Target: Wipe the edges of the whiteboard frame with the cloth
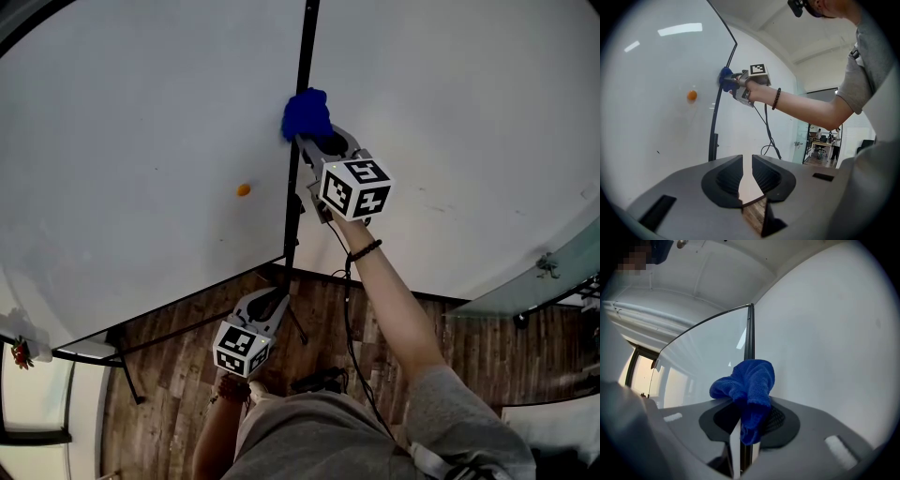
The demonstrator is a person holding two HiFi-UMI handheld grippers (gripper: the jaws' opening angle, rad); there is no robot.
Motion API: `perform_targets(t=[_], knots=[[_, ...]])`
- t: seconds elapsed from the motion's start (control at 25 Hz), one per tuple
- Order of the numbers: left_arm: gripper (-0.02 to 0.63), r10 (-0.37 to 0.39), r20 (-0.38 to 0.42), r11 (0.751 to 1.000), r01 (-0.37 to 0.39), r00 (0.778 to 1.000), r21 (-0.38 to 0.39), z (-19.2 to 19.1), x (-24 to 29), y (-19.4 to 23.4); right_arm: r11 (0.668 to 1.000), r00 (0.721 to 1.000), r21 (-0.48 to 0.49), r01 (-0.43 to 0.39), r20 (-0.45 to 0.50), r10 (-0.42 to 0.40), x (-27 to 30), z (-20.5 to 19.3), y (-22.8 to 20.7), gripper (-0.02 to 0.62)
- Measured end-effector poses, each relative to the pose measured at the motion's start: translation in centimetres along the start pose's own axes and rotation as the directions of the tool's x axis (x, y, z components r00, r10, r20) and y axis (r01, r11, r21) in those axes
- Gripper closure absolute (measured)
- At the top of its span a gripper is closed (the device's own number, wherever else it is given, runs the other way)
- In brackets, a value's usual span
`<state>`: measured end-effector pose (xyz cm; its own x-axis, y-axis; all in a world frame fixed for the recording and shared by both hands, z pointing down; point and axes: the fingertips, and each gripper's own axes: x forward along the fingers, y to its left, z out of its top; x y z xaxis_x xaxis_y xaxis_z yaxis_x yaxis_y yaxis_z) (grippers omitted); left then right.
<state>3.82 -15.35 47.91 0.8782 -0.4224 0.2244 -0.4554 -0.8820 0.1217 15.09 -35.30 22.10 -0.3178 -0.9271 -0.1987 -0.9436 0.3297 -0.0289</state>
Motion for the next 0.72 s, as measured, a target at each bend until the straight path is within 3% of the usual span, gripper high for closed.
perform_targets(t=[0.72], knots=[[0.540, 0.007, -0.005, 1.000, -0.007, 1.000, 0.000, -0.5, 0.3, 0.0, 0.999, 1.000, 0.047, 0.002, -0.026, -0.001, -0.6, -3.0, -0.3, 0.483]])
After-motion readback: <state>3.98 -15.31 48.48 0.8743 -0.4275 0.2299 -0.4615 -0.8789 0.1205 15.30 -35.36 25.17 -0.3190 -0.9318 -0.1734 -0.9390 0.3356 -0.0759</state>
